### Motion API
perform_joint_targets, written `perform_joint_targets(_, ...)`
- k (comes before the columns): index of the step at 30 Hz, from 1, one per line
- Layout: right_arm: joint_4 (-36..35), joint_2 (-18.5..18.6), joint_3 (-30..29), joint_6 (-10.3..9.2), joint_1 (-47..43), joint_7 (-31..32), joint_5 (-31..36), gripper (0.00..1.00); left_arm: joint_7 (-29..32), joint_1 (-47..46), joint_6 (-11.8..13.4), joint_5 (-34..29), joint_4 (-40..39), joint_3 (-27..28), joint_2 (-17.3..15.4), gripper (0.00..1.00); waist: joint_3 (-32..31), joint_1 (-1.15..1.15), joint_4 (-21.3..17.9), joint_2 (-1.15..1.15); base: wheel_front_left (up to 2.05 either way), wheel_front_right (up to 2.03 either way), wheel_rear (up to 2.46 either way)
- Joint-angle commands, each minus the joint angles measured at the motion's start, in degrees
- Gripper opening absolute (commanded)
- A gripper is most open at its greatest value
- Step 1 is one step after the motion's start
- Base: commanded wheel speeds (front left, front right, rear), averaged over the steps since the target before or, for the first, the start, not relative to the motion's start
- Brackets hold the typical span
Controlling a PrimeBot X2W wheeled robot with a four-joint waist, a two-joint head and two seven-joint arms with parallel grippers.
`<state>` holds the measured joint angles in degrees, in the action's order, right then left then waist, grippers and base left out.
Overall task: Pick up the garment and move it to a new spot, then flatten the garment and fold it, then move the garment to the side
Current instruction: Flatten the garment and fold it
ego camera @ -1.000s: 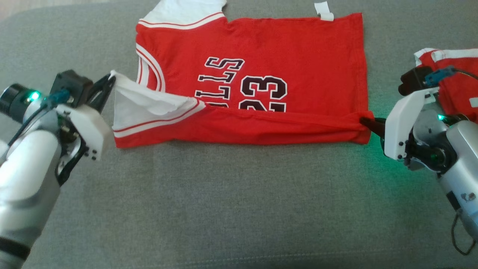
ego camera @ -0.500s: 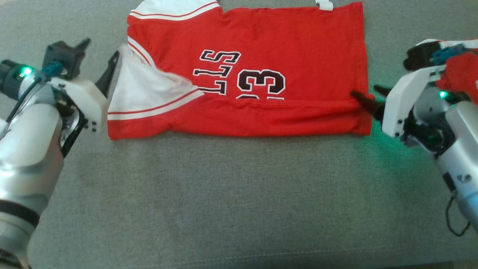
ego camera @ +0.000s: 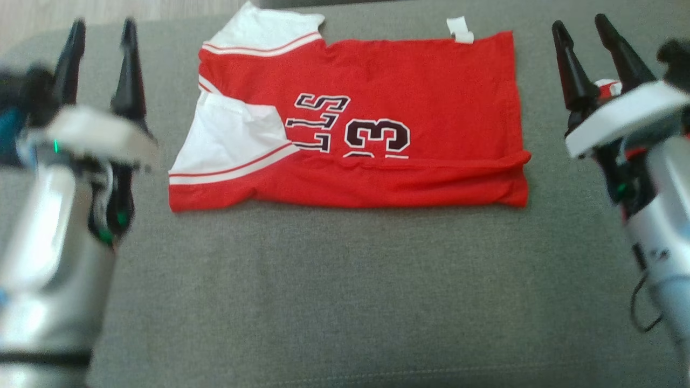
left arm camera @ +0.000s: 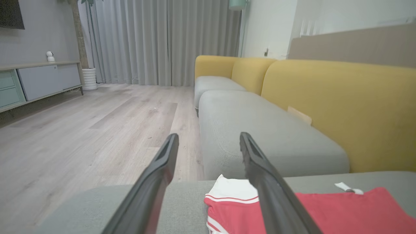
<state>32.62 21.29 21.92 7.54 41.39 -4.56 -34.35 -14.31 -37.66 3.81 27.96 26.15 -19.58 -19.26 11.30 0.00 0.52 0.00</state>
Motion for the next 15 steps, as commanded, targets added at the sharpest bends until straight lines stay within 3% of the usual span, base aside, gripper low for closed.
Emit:
perform_joint_targets(1, -2.68, -1.30, -1.18, -0.05, -2.67, -3.50, 1.80, 1.00, -0.67, 2.48, 0.56, -0.63, -5.11, 4.98, -0.74, 1.00, -1.44, 0.00, -0.41, 0.00, 0.00, 0.00, 0.00)
perform_joint_targets(8, -9.81, -10.17, -10.40, -0.05, -15.63, -9.88, 11.00, 1.00, -0.68, 19.15, -0.94, -5.02, -19.58, 16.98, 8.86, 1.00, -5.11, 0.00, -1.18, 0.00, 0.00, 0.00, 0.00)
perform_joint_targets(11, -12.54, -14.82, -13.08, -0.05, -21.62, -10.20, 14.54, 1.00, -0.68, 24.15, -2.70, -7.82, -21.35, 19.52, 12.14, 1.00, -6.11, 0.00, -1.56, 0.00, 0.00, 0.00, 0.00)
perform_joint_targets(15, -14.48, -17.42, -13.22, -0.05, -27.27, -10.32, 17.94, 1.00, -0.68, 27.72, -4.66, -11.28, -21.01, 20.82, 14.51, 1.00, -6.57, 0.00, -1.97, 0.00, 0.00, 0.00, 0.00)
